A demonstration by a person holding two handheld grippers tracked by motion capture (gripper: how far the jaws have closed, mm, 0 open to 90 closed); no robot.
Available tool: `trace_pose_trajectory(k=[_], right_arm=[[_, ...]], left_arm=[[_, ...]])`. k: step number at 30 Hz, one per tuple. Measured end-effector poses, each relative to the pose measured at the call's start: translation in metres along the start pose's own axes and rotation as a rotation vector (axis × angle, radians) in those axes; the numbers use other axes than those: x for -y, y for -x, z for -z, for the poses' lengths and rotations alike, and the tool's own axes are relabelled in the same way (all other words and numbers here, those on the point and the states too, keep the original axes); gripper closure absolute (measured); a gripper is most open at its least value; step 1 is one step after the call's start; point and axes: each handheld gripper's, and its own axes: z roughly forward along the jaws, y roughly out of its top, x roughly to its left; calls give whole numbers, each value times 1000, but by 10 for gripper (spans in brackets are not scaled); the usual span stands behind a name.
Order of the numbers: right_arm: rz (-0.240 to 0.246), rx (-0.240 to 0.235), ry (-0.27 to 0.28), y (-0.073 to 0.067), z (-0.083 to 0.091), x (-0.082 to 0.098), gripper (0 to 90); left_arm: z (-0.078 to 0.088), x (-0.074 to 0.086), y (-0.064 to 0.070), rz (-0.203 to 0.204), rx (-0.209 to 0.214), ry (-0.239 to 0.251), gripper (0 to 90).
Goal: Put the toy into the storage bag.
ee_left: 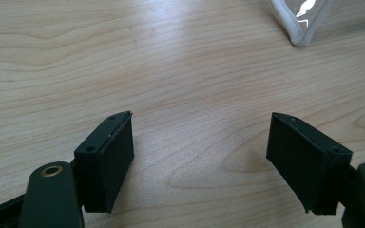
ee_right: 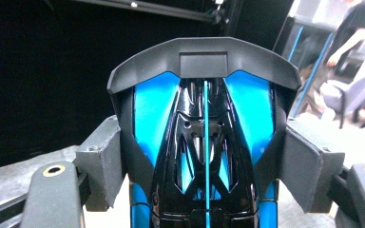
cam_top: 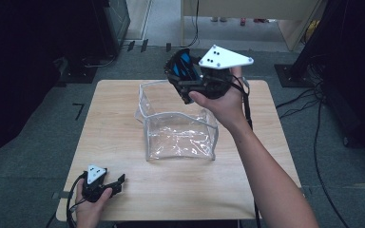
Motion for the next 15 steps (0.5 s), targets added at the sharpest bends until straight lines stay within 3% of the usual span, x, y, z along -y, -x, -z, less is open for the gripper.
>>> trace_pose_trajectory(k=[5,7,14,15], right_arm=[[-20,-34,-64,3,-27,2,259],[-4,-54,-116,1,-45,6,260],[-19,-72,-175,-2,-76,15,260],[-31,-68,-204,-2,-85,19,260]], left_arm=[[0,0,0,3,1,1,244],[0,0,0,4,1,2,244],[0,0,0,1,4,2,244],[0,0,0,1,5,2,244]])
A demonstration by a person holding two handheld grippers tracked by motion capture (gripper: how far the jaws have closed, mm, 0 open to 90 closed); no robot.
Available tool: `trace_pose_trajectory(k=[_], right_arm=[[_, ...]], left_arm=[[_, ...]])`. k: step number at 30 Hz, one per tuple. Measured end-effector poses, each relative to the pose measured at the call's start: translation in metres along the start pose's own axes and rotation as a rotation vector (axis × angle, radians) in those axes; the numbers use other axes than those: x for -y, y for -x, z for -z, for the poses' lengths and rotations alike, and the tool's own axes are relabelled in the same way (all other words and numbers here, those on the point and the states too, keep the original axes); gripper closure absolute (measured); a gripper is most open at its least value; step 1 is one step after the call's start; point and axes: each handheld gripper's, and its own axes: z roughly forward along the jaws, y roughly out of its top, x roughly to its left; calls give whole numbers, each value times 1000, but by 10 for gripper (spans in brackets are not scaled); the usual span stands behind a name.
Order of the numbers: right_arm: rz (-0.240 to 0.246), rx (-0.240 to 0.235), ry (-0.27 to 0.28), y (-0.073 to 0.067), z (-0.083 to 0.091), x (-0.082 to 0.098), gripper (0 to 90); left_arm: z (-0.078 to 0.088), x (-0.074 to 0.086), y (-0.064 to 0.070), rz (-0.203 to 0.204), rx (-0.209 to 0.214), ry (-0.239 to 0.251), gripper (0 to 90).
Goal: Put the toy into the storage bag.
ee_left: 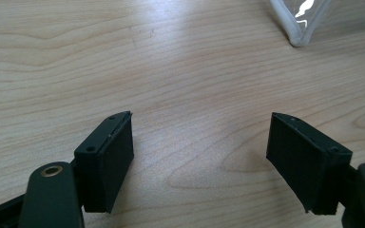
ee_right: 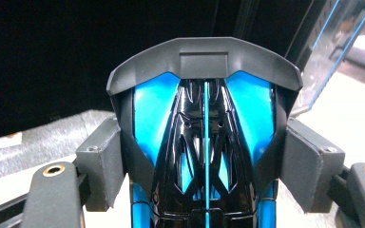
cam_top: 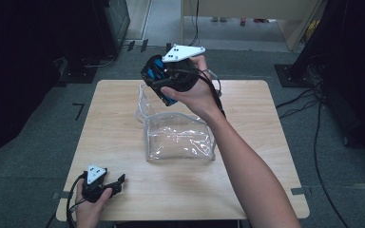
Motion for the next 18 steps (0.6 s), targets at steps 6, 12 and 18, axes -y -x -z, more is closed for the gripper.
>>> trace_pose_trajectory(k=[6,12,18], right_arm=[[-17,3,-94,2,-24,8,259],[-12,-17,-181,10,-43,21,259],[21,-41,-312,18,-60,35,259]], left_arm=[[0,0,0,-2,5,-1,244],[0,0,-1,0,8,1,244],[0,0,-1,1,10,0,244]])
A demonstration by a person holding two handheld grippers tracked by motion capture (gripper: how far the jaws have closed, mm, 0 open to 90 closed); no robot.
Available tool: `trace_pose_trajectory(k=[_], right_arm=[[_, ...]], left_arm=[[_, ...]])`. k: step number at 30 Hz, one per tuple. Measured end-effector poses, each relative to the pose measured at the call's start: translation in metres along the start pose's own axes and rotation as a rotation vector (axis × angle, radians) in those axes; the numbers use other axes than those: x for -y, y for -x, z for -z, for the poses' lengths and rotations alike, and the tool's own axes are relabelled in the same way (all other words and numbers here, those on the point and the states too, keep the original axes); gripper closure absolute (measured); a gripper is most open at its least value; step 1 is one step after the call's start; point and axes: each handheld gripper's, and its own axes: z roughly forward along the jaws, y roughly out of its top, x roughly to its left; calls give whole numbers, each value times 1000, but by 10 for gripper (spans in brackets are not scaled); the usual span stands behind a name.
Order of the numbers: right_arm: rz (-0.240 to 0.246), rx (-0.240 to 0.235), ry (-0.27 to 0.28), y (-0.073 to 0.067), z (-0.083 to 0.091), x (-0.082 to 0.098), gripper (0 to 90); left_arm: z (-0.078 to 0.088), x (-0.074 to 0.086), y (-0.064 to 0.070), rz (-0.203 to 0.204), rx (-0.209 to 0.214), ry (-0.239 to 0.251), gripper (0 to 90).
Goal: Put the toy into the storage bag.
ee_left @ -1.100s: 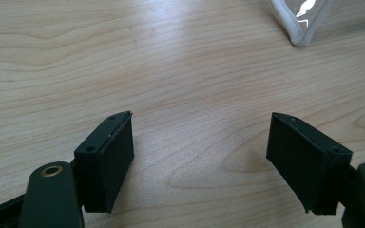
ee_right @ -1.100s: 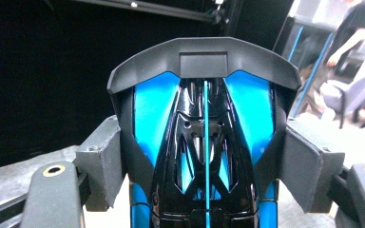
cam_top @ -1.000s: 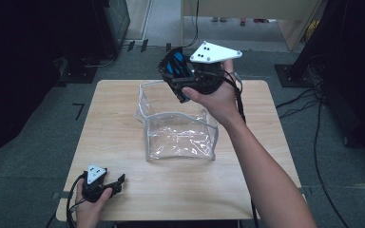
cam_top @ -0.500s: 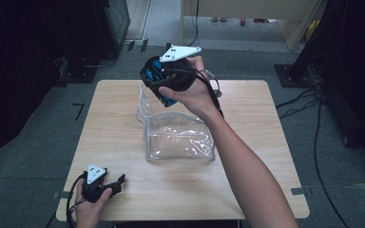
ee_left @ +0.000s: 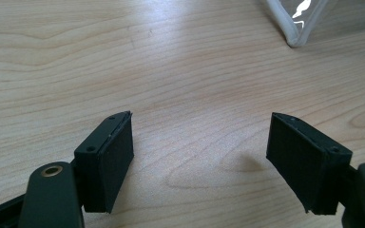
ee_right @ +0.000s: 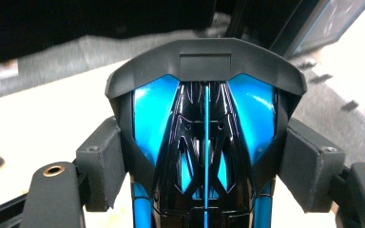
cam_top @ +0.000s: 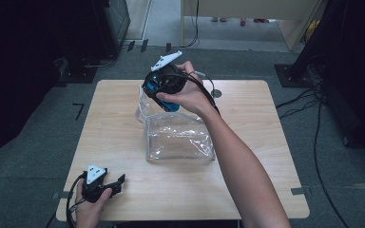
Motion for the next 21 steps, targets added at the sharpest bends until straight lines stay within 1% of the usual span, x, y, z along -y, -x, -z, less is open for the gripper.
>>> trace_pose_trajectory(k=[1,3,7,9,13,16,17,21], right_arm=[[11,-1,-22,1,-3,1,259],[18,5,-57,1,-9,3,259],[21,-7,-88,4,-16,8,259],[26,-7,-115,5,-20,11,259],[39,-21,-190,8,-28,20,259],[46,-19,-238,10,-33,27,259],[44,-15,-246,10,-34,28,259],[78,20,-310,10,-38,32,259]], left_arm=[[0,0,0,1,0,0,244],[0,0,0,2,2,1,244],[0,0,0,1,4,1,245],[0,0,0,-1,4,2,244],[0,0,0,1,5,3,245],[0,0,0,0,6,3,245],[0,0,0,0,5,3,245],[0,0,0,-2,5,2,244]])
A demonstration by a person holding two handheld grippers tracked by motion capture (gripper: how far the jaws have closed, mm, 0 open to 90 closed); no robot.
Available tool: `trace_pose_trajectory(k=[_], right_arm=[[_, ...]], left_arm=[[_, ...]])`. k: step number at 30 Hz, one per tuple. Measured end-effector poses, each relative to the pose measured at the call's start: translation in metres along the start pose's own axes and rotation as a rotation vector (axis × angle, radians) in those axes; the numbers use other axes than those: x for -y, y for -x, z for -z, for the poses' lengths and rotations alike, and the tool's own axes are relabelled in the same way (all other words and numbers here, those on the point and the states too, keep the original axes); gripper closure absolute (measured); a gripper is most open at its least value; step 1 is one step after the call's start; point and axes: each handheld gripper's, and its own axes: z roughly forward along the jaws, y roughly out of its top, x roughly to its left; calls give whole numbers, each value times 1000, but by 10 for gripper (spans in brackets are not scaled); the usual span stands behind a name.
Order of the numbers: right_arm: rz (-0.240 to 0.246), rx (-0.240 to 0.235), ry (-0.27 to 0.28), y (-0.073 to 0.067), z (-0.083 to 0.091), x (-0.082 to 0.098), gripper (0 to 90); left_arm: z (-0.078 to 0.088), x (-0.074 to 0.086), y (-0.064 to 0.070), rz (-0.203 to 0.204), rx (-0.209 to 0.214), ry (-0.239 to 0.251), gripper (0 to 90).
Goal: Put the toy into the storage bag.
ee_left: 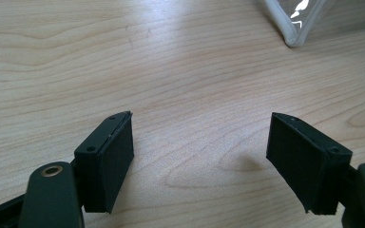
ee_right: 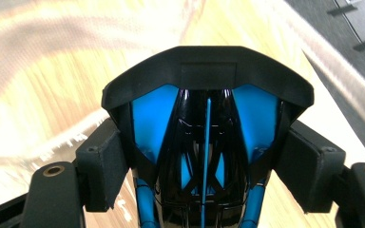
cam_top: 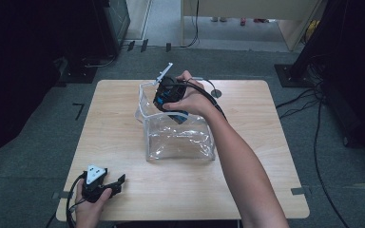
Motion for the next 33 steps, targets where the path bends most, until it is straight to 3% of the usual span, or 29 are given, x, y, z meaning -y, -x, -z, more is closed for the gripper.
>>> trace_pose_trajectory(k=[5,8,12,17,26,33], right_arm=[[24,31,-57,-1,-8,3,258],[6,15,-45,0,-9,4,258],[-50,-10,-89,5,-14,4,258],[-102,22,-121,10,-21,4,258],[-43,-21,-157,7,-33,-8,258],[-9,-55,-203,7,-51,-1,258]], left_arm=[[0,0,0,-1,-1,-1,244],[0,0,0,-2,-1,-1,245],[0,0,0,-1,0,0,245],[0,0,0,0,2,-1,244],[0,0,0,3,5,1,245],[0,0,0,0,9,2,245]])
